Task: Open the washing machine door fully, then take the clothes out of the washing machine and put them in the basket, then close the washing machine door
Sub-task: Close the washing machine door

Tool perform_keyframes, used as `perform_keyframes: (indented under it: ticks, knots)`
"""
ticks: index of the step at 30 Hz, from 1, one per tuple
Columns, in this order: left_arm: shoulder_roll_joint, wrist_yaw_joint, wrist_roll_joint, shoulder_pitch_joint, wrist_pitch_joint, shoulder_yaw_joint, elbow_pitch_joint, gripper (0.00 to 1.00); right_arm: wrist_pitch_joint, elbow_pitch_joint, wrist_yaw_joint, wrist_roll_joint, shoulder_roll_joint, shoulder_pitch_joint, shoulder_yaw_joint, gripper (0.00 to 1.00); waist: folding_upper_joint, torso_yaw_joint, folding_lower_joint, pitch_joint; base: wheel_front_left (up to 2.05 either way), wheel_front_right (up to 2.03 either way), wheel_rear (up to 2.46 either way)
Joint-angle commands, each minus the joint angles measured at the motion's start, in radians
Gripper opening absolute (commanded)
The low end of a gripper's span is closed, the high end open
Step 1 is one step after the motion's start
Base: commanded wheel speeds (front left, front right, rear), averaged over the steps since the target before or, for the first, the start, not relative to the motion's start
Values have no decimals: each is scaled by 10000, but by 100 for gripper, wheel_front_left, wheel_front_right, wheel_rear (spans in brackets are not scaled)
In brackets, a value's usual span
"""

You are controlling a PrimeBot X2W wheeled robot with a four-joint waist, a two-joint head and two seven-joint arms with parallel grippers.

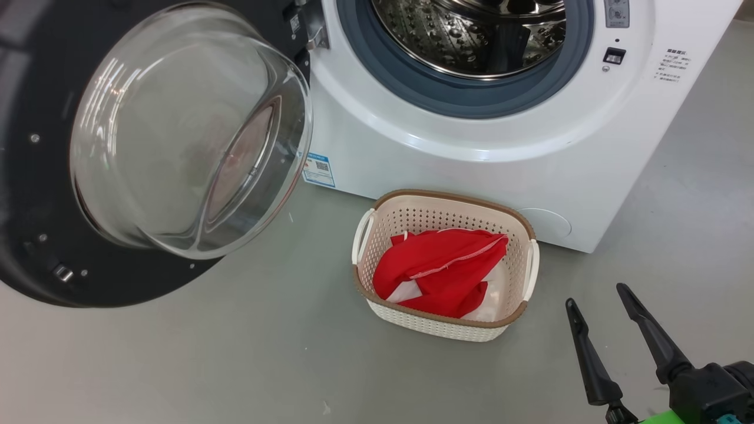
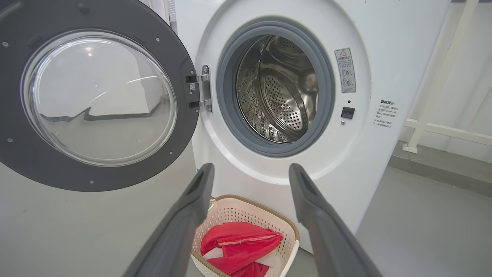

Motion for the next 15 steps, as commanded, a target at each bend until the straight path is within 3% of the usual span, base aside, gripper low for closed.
perform_keyframes:
  ticks: [1,8,15]
  knots:
    - [823,126,-141,-585,351,274,221,0,28,-297,48,-83,-144,-310,300,100,-1,-43,0,-12,0,0,0]
    - [1590,487,-695,-1978,1488,223,2235,0,37,-301,48,-52,-144,-261,370,100,-1,-226,0,20,0,0,0]
    - [2276,489,-518,-2904,1954,-197,3878,0,125,-341,48,-120,-144,-310,460,100,-1,-601,0,86,0,0,0]
